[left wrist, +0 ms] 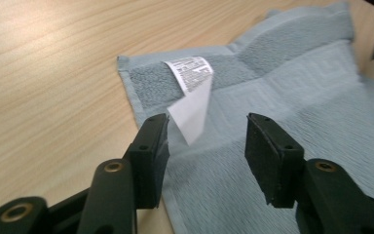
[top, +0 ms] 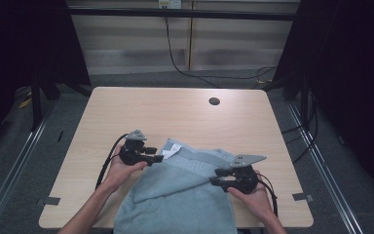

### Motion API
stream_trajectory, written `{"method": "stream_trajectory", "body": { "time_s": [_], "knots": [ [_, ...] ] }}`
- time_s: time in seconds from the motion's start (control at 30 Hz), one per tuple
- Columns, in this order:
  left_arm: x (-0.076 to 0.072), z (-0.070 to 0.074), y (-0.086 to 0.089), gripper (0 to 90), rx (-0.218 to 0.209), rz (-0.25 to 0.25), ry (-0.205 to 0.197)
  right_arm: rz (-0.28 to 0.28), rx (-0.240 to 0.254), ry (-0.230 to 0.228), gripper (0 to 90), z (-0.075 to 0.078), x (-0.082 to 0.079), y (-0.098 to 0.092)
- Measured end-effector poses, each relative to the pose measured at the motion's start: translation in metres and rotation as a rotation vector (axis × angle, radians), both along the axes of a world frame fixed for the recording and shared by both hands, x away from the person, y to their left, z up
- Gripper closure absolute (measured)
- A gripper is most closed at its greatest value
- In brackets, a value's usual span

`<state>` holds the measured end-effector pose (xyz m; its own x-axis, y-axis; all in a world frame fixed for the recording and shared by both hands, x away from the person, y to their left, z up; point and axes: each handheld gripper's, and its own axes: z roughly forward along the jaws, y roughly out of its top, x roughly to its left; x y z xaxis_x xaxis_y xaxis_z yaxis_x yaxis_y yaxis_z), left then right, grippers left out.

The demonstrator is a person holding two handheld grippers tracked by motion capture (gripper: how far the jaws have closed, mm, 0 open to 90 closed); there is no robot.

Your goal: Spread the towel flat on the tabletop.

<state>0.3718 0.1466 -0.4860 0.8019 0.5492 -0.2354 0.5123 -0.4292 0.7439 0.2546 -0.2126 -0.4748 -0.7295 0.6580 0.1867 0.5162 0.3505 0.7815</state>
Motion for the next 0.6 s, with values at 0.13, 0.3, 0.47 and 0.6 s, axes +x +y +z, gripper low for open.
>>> {"method": "stream_trajectory", "body": {
  "time_s": [0.13, 0.3, 0.47, 0.6],
  "knots": [
    [0.005, -0.011, -0.006, 44.8, 0.02, -0.003, 0.023, -0.073, 0.02, -0.027, 55.8, 0.006, 0.003, -0.022],
    [0.007, -0.016, -0.009, 36.6, 0.055, 0.014, 0.011, -0.168, 0.015, -0.052, 50.8, 0.009, 0.012, -0.052],
    [0.006, -0.02, -0.013, 34.4, 0.031, -0.008, 0.012, -0.218, 0.009, -0.039, 49.1, 0.004, 0.02, -0.064],
    [-0.003, -0.02, -0.02, 46.1, 0.112, -0.028, -0.096, -0.223, 0.014, -0.036, 48.9, 0.002, 0.02, -0.065]
  ]
}}
